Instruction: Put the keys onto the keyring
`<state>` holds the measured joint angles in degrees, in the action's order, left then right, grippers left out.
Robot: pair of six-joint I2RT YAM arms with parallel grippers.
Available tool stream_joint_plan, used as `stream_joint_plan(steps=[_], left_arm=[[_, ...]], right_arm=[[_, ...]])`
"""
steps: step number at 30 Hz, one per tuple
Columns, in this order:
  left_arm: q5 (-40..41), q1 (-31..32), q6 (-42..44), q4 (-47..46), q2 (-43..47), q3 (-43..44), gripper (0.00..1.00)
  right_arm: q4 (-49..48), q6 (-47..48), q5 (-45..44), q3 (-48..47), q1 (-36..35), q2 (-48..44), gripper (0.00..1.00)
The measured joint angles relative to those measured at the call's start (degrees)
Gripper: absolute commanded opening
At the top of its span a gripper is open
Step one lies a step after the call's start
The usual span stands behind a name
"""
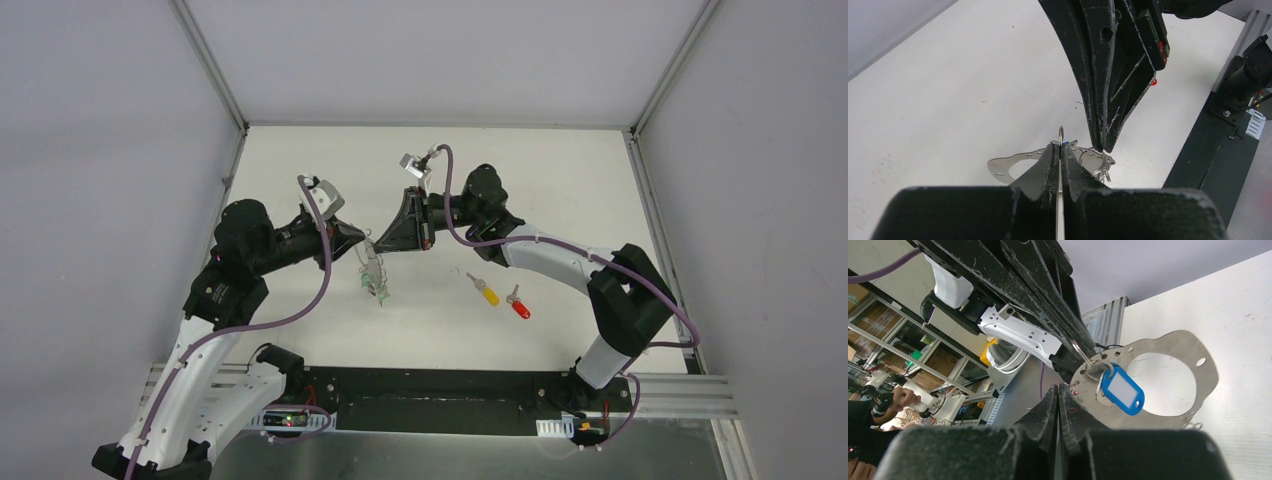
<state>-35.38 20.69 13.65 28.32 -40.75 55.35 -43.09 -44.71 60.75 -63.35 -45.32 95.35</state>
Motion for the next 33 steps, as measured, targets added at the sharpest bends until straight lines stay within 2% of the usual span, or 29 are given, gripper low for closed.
stream_joint_plan(steps=[3,6,11,16,18,22,27,33], left_arm=[[0.8,0.0,-0.9,0.4,0.0,0.0,0.00],[1.4,0.0,-1.8,0.4,0.0,0.0,0.00],[3.3,0.0,-4.7,1.0,0.0,0.0,0.00],[4.5,0.0,-9.0,2.2,0.1,0.0,0.00],[5.2,0.0,-11.1,2.5,0.2,0.0,0.00],[6.7,0.0,-16.2,2.6,1.2,-0.5,0.00],[7.1,0.0,-20.7,2.7,2.5,-1.9,0.00],[7.0,0.0,-22.3,3.4,5.6,-3.1,0.00]], right_arm=[[0.9,0.5,-0.1,0.0,0.0,0.0,0.06],[2.1,1.4,-0.6,0.0,0.0,-0.1,0.20],[7.3,4.7,-3.7,0.0,0.1,-1.5,0.27],[17.3,9.5,-11.2,0.6,0.3,-8.4,0.29],[21.0,10.3,-15.5,1.5,0.3,-12.2,0.37],[30.0,10.1,-25.2,4.2,0.3,-21.6,0.44],[37.4,5.4,-30.5,4.5,0.4,-25.4,0.45],[37.8,-5.5,-29.9,7.8,-1.4,-22.8,0.45]])
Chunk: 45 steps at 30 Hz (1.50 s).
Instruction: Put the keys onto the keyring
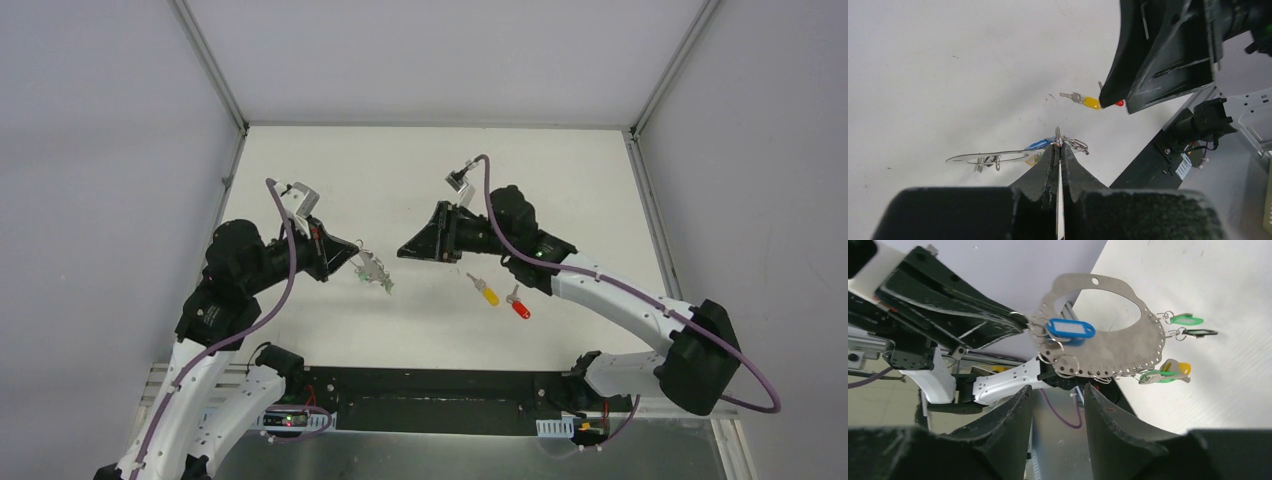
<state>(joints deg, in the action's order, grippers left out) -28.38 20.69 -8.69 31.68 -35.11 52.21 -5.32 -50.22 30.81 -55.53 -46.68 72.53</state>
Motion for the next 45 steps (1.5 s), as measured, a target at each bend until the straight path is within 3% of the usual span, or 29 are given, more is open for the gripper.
stream_joint_plan(steps=[20,32,40,45], left_arm=[[-2.6,0.0,-1.4,-1.3,4.3,-0.6,0.00],[-4.8,0.0,-1.4,-1.3,4.4,-0.6,0.00],[-5.6,0.0,-1.4,-1.3,4.4,-0.6,0.00],[-6.2,0.0,-1.4,-1.3,4.4,-0.6,0.00]], right_arm=[[-17.5,-20.1,0.8,6.2,-8.8,7.2,0.44],[-15.0,-17.3,-2.6,6.4,-9.2,4.5,0.46],[-13.0,-16.0,-3.1,5.3,-9.3,1.6,0.31],[-12.8,-16.3,-2.9,3.8,-9.4,2.1,0.28]])
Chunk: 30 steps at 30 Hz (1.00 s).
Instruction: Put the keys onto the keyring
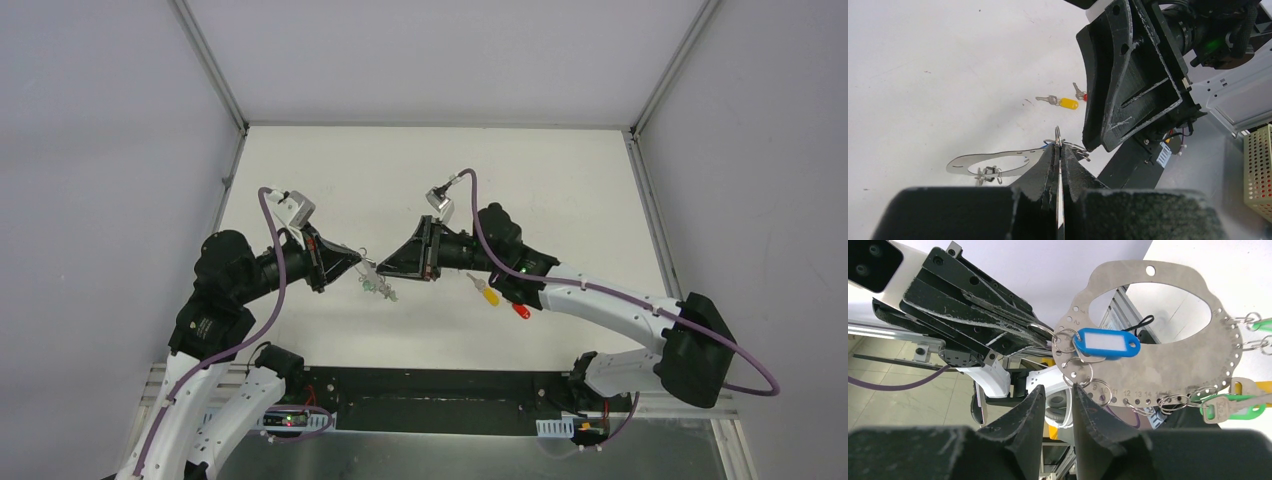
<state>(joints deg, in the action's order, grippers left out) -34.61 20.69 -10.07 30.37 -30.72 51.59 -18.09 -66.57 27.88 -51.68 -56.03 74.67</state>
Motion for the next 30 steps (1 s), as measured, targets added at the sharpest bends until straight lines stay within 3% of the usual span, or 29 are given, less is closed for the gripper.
stream_joint_plan(steps=[23,30], left_arm=[[0.0,0.0,0.0,0.0,0.0,0.0,0.00],[0.0,0.0,0.0,0.0,0.0,0.0,0.00]], right_arm=[[2.3,-3.6,-0.3,-1.5,-0.3,3.3,0.31],[0.9,-4.3,0.0,-1.5,-0.5,4.9,0.25]])
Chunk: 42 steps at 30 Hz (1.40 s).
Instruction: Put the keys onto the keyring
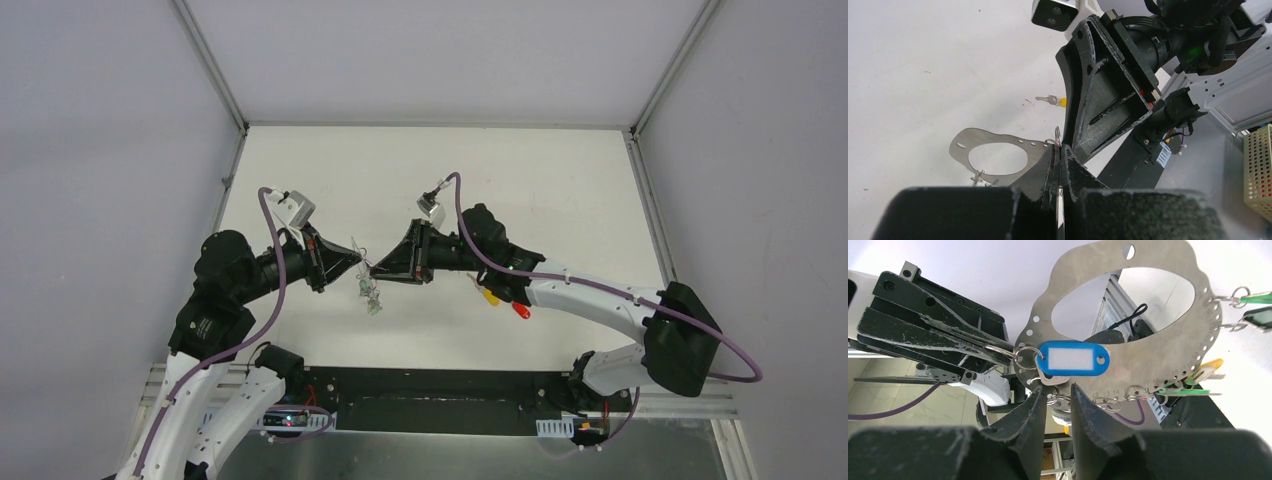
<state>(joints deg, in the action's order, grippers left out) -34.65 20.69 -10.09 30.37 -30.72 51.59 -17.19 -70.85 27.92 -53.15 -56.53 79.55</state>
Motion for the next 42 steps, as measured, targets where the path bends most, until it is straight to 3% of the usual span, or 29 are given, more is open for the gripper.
stream_joint_plan(steps=[11,23,34,42], left_arm=[[0.0,0.0,0.0,-0.1,0.3,0.0,0.00],[0.0,0.0,0.0,-0.2,1.6,-0.2,0.00],[-0.5,0.0,-2.6,-0.3,0.5,-2.1,0.00],[-2.0,0.4,-6.2,-0.2,-2.9,-3.7,0.00]], right_arm=[[-3.2,-0.4,0.3,0.0,0.0,0.0,0.01],[-1.2,2.8,0.8,-0.5,0.0,-0.8,0.00],[25.3,21.8,-0.9,-13.7,0.0,-3.5,0.00],[38.8,33.0,-2.7,-19.3,0.0,-1.9,0.00]])
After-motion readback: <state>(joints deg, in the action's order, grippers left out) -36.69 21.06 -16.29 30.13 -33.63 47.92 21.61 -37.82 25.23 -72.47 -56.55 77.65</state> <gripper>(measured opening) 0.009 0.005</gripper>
